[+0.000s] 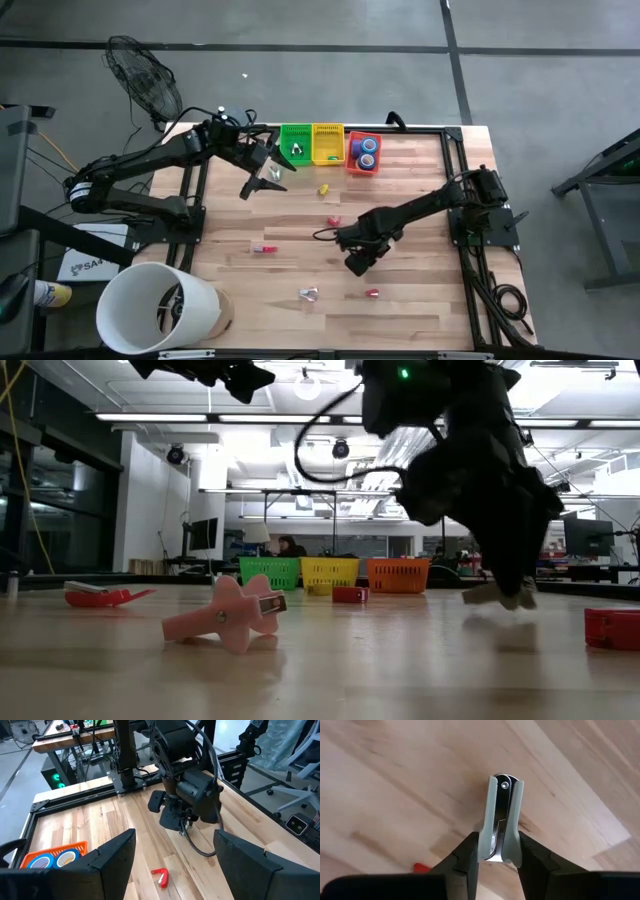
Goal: Pick and place Stapler, Stapler remover, tape
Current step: Put the gray staple remover into the green bin
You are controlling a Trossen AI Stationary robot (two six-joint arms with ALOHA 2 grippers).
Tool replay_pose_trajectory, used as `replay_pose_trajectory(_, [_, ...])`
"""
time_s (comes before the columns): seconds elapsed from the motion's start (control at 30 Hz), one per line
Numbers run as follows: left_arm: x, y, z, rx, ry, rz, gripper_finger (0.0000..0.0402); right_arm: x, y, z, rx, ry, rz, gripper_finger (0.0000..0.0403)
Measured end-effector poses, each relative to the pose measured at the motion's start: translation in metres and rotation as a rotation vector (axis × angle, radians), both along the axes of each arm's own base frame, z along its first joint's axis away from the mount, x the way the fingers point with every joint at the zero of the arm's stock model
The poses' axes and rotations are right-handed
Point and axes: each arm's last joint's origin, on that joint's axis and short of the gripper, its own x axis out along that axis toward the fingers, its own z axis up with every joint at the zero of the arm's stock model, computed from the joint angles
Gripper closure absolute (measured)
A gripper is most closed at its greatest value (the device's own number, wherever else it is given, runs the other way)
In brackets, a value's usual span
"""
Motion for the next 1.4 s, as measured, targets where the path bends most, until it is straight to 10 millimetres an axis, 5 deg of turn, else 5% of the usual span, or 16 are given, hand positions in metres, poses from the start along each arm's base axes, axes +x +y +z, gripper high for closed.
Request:
replay_pose_trajectory(0.37, [0.000,0.001,0.000,0.011,0.006,0.037,0.0138,0.038,-0.018,0.054,-0.089,-0.250,0.169,0.0309])
replay_pose_trajectory(0.7, [0.002,0.002,0.003,0.037,-0.028,0.064,0.0138,0.049,-0.061,0.103,-0.364,-0.287,0.385,0.0308])
replay_pose_trajectory(1.0, [0.004,0.005,0.010,0.063,-0.083,0.138,0.0138,0.067,-0.106,0.166,-0.581,-0.502,0.513,0.0310])
replay_pose_trajectory(1.4, [0.007,0.010,0.022,0.123,-0.201,0.268,0.0137,0.066,-0.130,0.246,-0.805,-0.731,0.709,0.0310])
